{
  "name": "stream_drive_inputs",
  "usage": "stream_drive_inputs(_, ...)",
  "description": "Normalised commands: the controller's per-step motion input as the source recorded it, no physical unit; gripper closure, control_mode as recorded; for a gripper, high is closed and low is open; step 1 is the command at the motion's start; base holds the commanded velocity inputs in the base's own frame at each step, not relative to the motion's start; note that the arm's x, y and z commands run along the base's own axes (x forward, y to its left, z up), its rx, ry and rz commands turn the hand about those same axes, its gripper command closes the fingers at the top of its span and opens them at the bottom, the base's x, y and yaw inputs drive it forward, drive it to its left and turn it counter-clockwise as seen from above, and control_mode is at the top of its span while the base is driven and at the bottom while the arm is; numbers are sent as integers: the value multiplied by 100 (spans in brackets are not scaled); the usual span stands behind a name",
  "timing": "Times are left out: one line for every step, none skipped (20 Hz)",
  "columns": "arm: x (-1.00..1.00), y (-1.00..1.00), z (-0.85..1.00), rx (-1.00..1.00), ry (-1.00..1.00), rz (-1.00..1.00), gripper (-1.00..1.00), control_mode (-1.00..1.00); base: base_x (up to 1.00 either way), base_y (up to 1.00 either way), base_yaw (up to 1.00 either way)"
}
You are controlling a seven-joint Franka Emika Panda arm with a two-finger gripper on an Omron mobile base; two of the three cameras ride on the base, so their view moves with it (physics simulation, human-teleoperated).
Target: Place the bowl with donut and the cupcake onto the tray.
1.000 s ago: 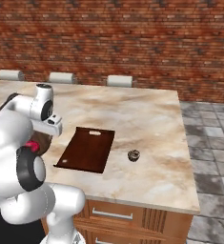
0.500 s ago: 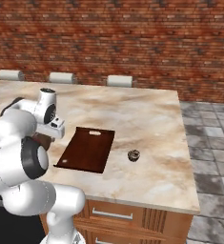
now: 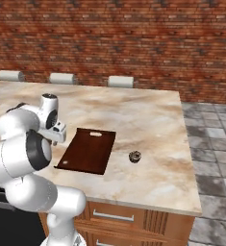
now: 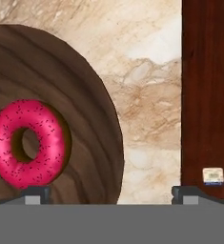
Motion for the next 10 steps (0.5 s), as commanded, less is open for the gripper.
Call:
stream_drive_inputs(14, 0, -17, 0, 0, 0, -100, -100, 0, 0, 0)
stream_drive_inputs(13, 0, -16, 0, 0, 0, -100, -100, 0, 0, 0)
stream_drive_inputs(11, 0, -16, 0, 0, 0, -100, -100, 0, 0, 0)
stream_drive_inputs(13, 0, -14, 1, 0, 0, -100, -100, 0, 0, 0)
stream_drive_inputs(16, 0, -15, 1, 0, 0, -100, -100, 0, 0, 0)
stream_drive_inputs(17, 0, -16, 0, 0, 0, -100, -100, 0, 0, 0)
stream_drive_inputs(14, 0, -14, 0, 0, 0, -100, -100, 0, 0, 0)
stream_drive_inputs(15, 1, -15, 0, 0, 0, -100, -100, 0, 0, 0)
stream_drive_inputs(14, 2, -16, 0, 0, 0, -100, -100, 0, 0, 0)
stream_drive_inputs(13, 0, -17, 0, 0, 0, -100, -100, 0, 0, 0)
